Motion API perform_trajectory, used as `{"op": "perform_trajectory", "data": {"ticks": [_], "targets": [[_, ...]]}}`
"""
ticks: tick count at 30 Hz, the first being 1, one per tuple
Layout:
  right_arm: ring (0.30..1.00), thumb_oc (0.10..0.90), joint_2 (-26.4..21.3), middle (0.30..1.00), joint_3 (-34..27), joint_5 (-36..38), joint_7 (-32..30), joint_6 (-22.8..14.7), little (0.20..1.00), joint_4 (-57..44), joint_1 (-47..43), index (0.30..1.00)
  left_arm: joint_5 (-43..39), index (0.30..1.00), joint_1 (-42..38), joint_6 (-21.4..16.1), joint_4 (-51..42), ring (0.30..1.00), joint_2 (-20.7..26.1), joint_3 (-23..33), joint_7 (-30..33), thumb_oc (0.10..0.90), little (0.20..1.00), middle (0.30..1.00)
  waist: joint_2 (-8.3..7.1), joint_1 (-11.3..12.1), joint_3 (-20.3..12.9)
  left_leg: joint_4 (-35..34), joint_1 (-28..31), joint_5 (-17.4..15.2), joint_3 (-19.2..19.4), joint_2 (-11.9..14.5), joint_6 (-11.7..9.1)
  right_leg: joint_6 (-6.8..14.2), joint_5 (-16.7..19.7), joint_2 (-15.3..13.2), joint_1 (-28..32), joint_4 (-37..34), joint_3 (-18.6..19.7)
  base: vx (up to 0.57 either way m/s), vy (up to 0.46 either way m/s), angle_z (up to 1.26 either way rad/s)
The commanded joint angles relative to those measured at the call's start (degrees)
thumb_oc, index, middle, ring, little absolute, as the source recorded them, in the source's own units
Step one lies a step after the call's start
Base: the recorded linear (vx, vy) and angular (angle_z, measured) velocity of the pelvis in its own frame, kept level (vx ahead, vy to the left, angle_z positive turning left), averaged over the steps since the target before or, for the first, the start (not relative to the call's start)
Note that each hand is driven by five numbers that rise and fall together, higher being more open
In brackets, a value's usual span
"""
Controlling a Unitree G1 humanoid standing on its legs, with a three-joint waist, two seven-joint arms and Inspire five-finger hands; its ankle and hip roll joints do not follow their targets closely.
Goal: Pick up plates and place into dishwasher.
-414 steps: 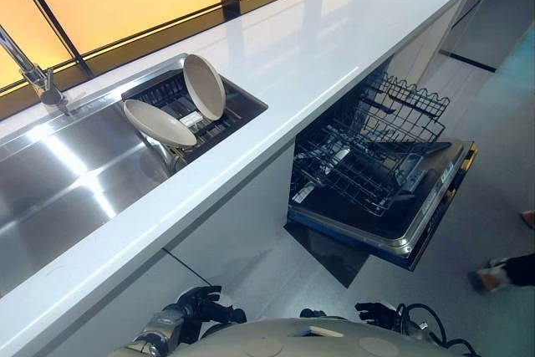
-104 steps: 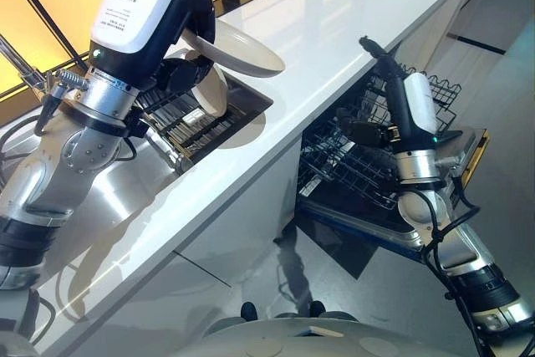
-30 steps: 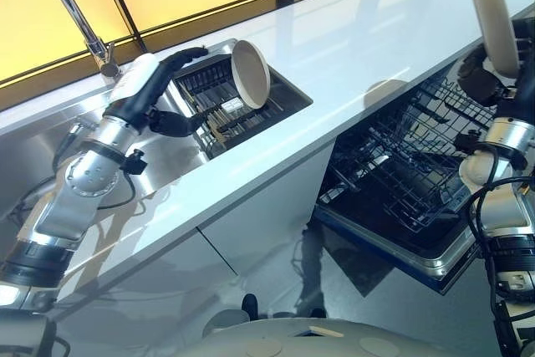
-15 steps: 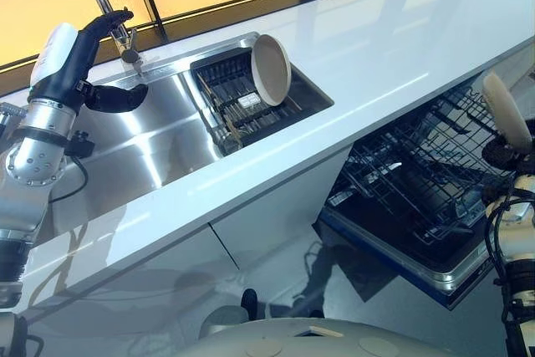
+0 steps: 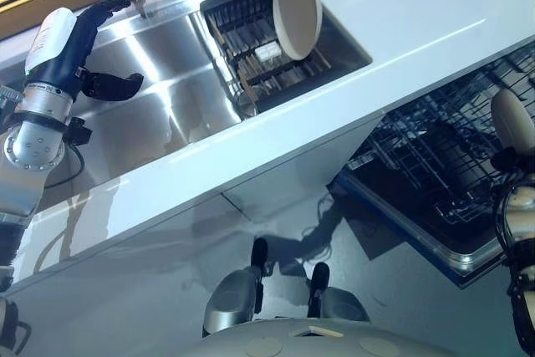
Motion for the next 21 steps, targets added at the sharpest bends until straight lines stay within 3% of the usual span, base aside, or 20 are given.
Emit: {"op": "perform_trajectory", "data": {"ticks": [1, 10, 14, 19, 20, 21], "targets": [[0.3, 0.1, -11.89, 0.3, 3.82, 0.87, -3.41, -0.66, 0.2, -2.71, -7.04, 0.3, -1.36, 0.9, -6.89, -2.22, 0.13, 0.9, 3.85, 2.44, 6.52, 0.8, 0.9, 0.9, -0.22, 1.79, -3.26, 5.57, -3.18, -5.95, 1.62, 1.54, -3.23, -0.76, -7.86, 0.35, -4.75, 10.56, 0.69, -0.04, -0.135, 0.13], [0.3, 0.1, -14.23, 0.3, 8.52, 0.19, 0.03, 1.21, 0.2, 1.38, -14.93, 0.3, 0.01, 0.9, -5.08, -1.94, -0.31, 0.9, 4.08, 2.58, 7.35, 0.8, 0.9, 0.9, 1.08, 2.92, -1.62, 7.15, -6.5, -4.41, -0.01, 2.42, -4.82, -1.94, -9.06, 1.57, -7.46, 12.99, 1.01, 0.01, -0.086, 0.07], [0.3, 0.1, -14.5, 0.3, 10.27, -1.39, 7.91, 6.76, 0.2, 4.19, -16.08, 0.3, -0.38, 0.9, -4.26, -1.14, -1.17, 0.9, 4.62, 3.34, 6.79, 0.8, 0.9, 0.9, 1.13, 3.1, -1.83, 7.15, -6.68, -3.96, 0.3, 2.72, -5.23, -2.03, -9.29, 1.84, -7.75, 13.45, 1.02, 0.04, -0.037, 0.09], [0.3, 0.1, -14.36, 0.3, 14.26, -7.51, 17.59, 8.87, 0.2, 10.41, -16.96, 0.3, -0.39, 0.9, -5.53, 0.12, -1.93, 0.9, 5.41, 2.54, 5.73, 0.8, 0.9, 0.9, 0.96, 3.39, -1.83, 7.13, -6.32, -3.69, 0.46, 3.16, -5.41, -2.13, -9.67, 2.05, -7.42, 14.09, 1.12, 0.02, -0.049, 0.01], [0.321, 0.125, -14.5, 0.321, 14.65, -8.63, 18.88, 9.38, 0.225, 10.7, -17.07, 0.321, -0.49, 0.9, -5.7, 0.24, -2.05, 0.9, 5.48, 2.42, 5.49, 0.8, 0.9, 0.9, 0.91, 3.4, -1.86, 7.15, -6.17, -3.71, 0.5, 3.18, -5.45, -2.12, -9.74, 2.03, -7.23, 14.16, 1.15, 0.03, -0.019, -0.01], [0.434, 0.256, -14.62, 0.434, 15.28, -10.96, 20.26, 9.41, 0.356, 11.46, -17.04, 0.434, -0.47, 0.9, -5.85, 0.29, -2.21, 0.9, 5.53, 2.36, 4.98, 0.8, 0.9, 0.9, 0.83, 3.48, -2.09, 7.04, -5.95, -3.66, 0.47, 3.2, -5.49, -2.1, -9.8, 2.06, -6.92, 14.11, 1.2, 0.04, -0.016, -0.01]]}}
